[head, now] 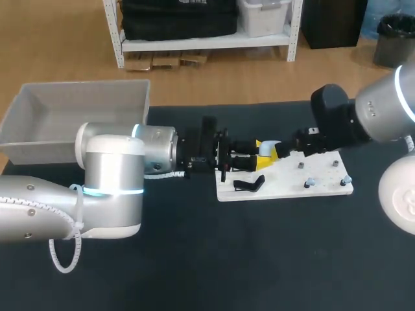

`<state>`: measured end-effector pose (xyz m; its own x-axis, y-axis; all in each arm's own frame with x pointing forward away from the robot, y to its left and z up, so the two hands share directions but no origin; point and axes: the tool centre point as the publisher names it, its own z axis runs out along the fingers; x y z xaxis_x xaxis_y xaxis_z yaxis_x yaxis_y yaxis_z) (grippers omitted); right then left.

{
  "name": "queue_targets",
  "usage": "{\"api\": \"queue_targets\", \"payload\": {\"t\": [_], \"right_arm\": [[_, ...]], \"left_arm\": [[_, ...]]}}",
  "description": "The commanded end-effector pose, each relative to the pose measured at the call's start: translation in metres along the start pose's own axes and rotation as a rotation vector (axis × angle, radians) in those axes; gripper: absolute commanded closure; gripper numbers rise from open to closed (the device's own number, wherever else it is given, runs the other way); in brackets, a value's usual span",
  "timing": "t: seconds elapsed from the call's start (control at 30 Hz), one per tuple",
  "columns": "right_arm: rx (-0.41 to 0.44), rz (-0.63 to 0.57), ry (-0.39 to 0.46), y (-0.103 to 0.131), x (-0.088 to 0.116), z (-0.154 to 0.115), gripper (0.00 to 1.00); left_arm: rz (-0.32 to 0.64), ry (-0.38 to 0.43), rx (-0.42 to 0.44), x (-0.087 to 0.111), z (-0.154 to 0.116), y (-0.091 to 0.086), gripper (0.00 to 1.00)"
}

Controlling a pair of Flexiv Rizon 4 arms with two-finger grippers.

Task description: Pick up each earbud case from the left stands, insert the matching earbuds, close the lid, and place the case in the box.

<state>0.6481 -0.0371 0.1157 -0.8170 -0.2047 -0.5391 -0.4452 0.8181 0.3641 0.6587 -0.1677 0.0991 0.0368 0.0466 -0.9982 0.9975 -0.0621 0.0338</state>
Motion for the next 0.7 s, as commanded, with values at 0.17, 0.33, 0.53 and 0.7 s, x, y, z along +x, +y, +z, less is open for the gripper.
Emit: {"api": "queue_targets", "payload": {"t": [0.17, 0.33, 0.53, 0.7], "right_arm": [[0.005, 0.002, -0.002, 0.000, -0.004, 0.002, 0.00], [0.011, 0.000, -0.006, -0.001, -0.008, 0.000, 0.00], [0.017, -0.002, -0.010, -0.002, -0.012, -0.002, 0.00], [0.028, -0.018, -0.029, 0.001, -0.021, -0.008, 0.00]], "left_arm": [[-0.001, -0.001, 0.002, 0.000, 0.000, 0.001, 1.00], [-0.001, -0.001, 0.002, 0.000, 0.000, 0.001, 1.00], [-0.001, -0.001, 0.002, 0.000, 0.000, 0.001, 1.00], [-0.001, -0.001, 0.002, 0.000, 0.000, 0.001, 1.00]]}}
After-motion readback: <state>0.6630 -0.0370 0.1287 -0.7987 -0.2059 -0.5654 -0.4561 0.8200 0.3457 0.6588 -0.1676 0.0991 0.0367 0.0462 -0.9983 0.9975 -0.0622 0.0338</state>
